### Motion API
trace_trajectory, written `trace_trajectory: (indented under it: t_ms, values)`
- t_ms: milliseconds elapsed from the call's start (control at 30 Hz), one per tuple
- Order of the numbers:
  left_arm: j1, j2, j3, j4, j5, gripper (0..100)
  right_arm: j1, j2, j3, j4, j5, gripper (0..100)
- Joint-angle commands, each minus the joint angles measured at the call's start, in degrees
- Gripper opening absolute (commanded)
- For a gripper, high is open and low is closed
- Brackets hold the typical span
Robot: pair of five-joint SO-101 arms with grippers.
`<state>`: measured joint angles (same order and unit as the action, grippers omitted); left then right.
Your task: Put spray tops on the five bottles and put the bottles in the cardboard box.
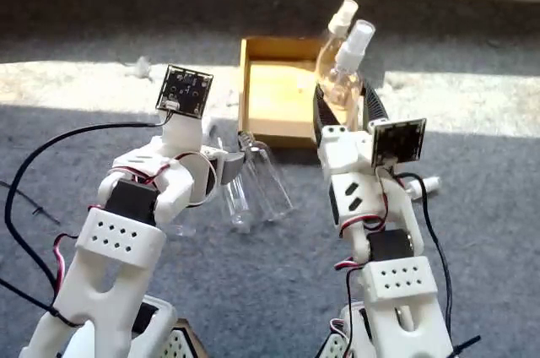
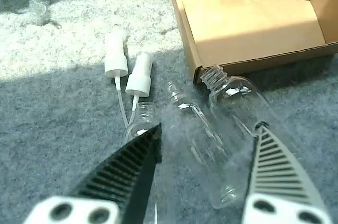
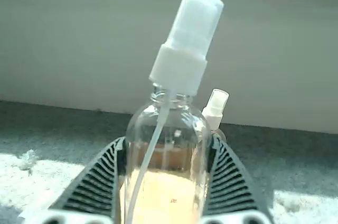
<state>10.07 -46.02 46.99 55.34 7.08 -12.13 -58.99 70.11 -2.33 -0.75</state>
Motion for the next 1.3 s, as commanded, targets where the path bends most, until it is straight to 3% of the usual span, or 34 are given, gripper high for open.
trace_trajectory:
  t_ms: [0, 67, 300, 467, 767, 1267]
  values:
    - [3.21, -0.57, -1.98, -0.18, -0.18, 31, 0.31, 5.23, -9.98, 7.08, -12.75, 0.4]
    - [6.11, -2.51, -1.63, -0.18, -0.26, 31, 0.31, 6.90, -13.14, 10.95, -17.14, 0.4]
    - [15.34, -20.44, 2.86, -0.62, -0.26, 31, -5.58, 7.16, -17.63, 25.10, -17.67, 0.4]
    - [16.48, -28.88, 10.07, -5.27, -3.96, 31, -11.21, 1.54, -19.12, 35.56, -17.67, 0.4]
    - [16.40, -24.40, 10.68, -6.33, -4.22, 31, -16.66, -13.76, -19.38, 44.44, -17.58, 0.4]
    - [13.23, -22.99, 10.95, -7.56, -5.71, 31, -16.40, -18.68, -19.38, 49.98, -17.41, 0.4]
